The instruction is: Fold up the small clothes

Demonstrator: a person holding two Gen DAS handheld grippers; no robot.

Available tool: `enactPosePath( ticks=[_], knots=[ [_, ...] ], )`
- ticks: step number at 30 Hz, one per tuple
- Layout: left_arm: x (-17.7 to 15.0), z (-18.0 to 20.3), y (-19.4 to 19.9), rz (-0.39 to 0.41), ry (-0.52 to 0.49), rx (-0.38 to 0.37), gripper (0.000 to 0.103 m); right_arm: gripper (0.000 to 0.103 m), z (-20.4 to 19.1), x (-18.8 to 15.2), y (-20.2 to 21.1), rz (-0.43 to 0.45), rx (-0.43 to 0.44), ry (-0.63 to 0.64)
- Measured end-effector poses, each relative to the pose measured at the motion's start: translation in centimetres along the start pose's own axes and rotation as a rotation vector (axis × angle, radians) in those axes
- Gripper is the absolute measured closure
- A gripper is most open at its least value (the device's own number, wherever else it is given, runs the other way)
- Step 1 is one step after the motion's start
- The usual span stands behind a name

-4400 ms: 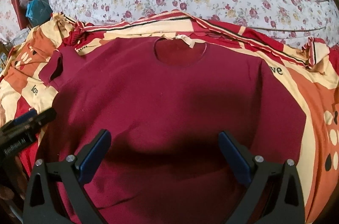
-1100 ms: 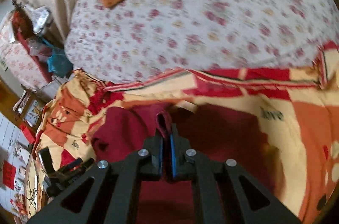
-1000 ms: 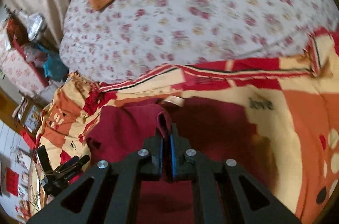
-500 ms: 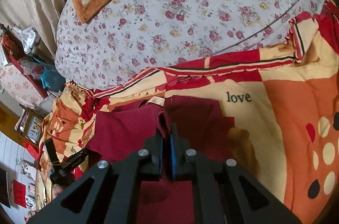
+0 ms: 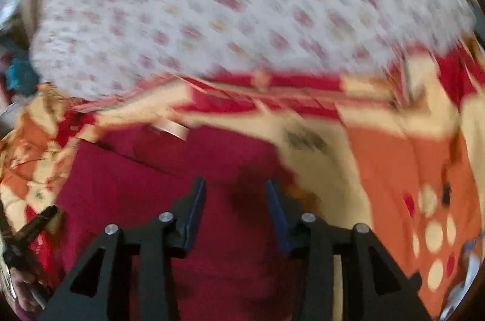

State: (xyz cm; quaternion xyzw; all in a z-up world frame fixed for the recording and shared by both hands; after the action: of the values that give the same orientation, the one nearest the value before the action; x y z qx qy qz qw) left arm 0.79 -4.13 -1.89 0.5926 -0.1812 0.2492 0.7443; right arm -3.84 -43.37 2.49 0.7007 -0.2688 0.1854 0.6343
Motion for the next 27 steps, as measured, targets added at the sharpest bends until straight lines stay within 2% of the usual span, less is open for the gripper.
enactPosePath(
  ticks=[3,5,8,11,14,15,16,17,23,27],
  knots=[
    [1.2,0.3,1.1,0.045,0.025,-0.033,0.086,0.052,-7.6,3.5,-1.7,0.017,0.156,0.127],
    [1.7,1.3,0.9,0.038,0.012,-0.053,0.086,0.052,-12.3,5.0,-3.6,0.012,0.219,0.209],
    [1.6,3.0,-0.6,0.0,-0.019,-0.074,0.086,0.052,-19.3,6.4,-7.8,-0.028,0.253,0.362],
    [0.8,3.2,-2.3,-0.031,-0.029,-0.061,0.086,0.052,-23.9,6.2,-11.6,-0.091,0.298,0.472],
    [0.2,2.6,-3.4,-0.048,-0.012,-0.085,0.085,0.054,-26.1,5.3,-15.5,-0.144,0.263,0.569],
    [0.3,2.5,-3.6,-0.046,-0.01,-0.093,0.083,0.06,-26.5,4.9,-16.7,-0.167,0.252,0.595],
    [0.4,2.4,-3.7,-0.038,-0.016,-0.093,0.081,0.085,-26.7,4.7,-17.2,-0.182,0.245,0.605],
    [0.5,2.4,-3.7,-0.028,-0.028,-0.088,0.079,0.099,-26.8,4.4,-17.8,-0.2,0.241,0.607],
    [1.4,2.0,-3.5,0.018,-0.037,-0.047,0.079,0.099,-28.3,5.0,-17.9,-0.16,0.305,0.555],
    [1.3,1.3,-3.9,0.019,-0.046,-0.016,0.079,0.099,-29.0,4.2,-19.9,-0.188,0.279,0.55]
  ],
)
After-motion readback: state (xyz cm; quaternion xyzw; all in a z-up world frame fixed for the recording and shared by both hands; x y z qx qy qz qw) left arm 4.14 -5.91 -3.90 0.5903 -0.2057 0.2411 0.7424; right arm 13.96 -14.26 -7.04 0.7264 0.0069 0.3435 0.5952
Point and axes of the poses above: each gripper's, at about its wrist camera, not at the fingertips, and y roughly against the way its jaws point, z to its right, x to its top, the point moved 9 cm from there along -y, roughly the way its jaws point, and after that the axes turned 9 degrees about y, right-handed, at the moved point
